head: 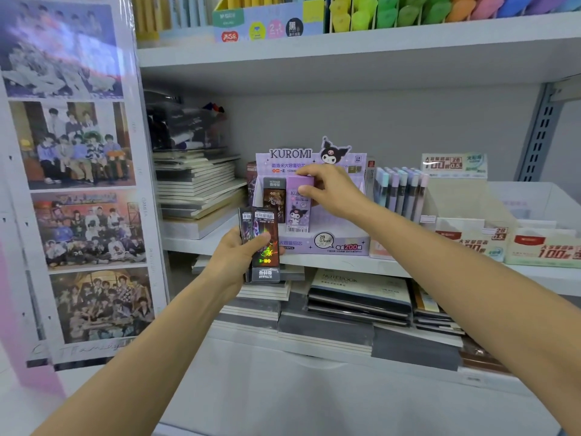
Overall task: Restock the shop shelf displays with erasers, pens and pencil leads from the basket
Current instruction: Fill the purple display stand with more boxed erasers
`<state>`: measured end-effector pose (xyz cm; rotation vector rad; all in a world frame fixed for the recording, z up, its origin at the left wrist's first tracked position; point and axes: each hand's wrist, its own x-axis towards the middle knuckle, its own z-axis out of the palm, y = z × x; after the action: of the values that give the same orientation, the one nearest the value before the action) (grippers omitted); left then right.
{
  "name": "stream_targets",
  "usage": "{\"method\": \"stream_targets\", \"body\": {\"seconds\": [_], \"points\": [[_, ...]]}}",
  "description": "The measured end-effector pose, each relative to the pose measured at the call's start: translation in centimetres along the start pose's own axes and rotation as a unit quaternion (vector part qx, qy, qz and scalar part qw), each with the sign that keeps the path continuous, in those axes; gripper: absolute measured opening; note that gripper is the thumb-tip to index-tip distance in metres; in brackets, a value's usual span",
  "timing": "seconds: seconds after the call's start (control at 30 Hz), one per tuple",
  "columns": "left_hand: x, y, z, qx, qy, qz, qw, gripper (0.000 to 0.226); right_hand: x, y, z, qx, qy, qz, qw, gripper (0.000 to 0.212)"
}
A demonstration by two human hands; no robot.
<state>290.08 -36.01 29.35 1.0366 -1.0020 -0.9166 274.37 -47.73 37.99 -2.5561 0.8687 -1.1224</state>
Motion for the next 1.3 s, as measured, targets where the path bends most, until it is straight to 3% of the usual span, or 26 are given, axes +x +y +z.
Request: {"method": "stream_targets", "body": {"seconds": [0.1,0.3,0.43,0.53,0.57,0.63,0.7,0.73,0.9,1.03,1.13,1.23,1.3], "points": [[0.0,-0.1,0.0,-0.007,-0.003,0.000,1.000,0.032,-0.1,0.1,0.7,0.003,0.007,-0.005,1.000,0.032],[0.0,0.0,-0.1,-0.012,0.000,-0.003,1.000,0.035,-1.4,0.9,1.9,0.008,0.109,-0.019,0.994,0.022],[-0.5,0.5,0.1,0.001,0.004,0.006,1.000,0.033,-1.7,0.7,1.6,-0.011,0.097,0.008,0.995,0.031],[-1.2,0.8,0.5,0.010,0.000,0.010,1.000,0.034,-2.3,-0.3,0.3,0.054,0.117,0.019,0.991,0.039],[-1.4,1.0,0.8,0.015,-0.006,0.013,1.000,0.033,-2.7,-0.8,-0.1,0.097,0.107,0.020,0.989,0.041],[-2.0,1.2,1.6,0.017,-0.024,0.015,0.999,0.033,-3.8,-2.0,-0.6,0.184,0.013,0.041,0.982,0.044],[-2.5,1.5,2.4,0.025,-0.045,0.018,0.999,0.033,-5.0,-2.7,-0.6,0.209,-0.095,0.067,0.971,0.042],[-2.8,1.7,2.7,0.028,-0.056,0.018,0.998,0.034,-5.5,-2.9,-0.8,0.209,-0.112,0.076,0.968,0.039],[-4.2,2.6,3.3,-0.014,-0.069,-0.022,0.997,0.048,-7.1,-2.5,-3.1,0.335,0.030,0.139,0.931,0.027],[-4.7,3.2,3.7,-0.100,0.010,-0.001,0.995,0.031,-8.7,-2.5,-4.3,0.423,0.080,0.156,0.889,0.022],[-4.7,3.9,4.0,-0.125,0.074,0.032,0.989,0.011,-10.4,-2.6,-4.8,0.446,0.024,0.177,0.877,0.030],[-5.0,4.5,4.2,-0.094,0.097,0.058,0.989,0.013,-11.7,-2.5,-5.1,0.364,-0.083,0.174,0.911,0.030],[-5.5,4.7,4.3,-0.035,0.080,0.065,0.994,0.020,-12.2,-2.8,-5.0,0.319,-0.103,0.139,0.932,0.030]]}}
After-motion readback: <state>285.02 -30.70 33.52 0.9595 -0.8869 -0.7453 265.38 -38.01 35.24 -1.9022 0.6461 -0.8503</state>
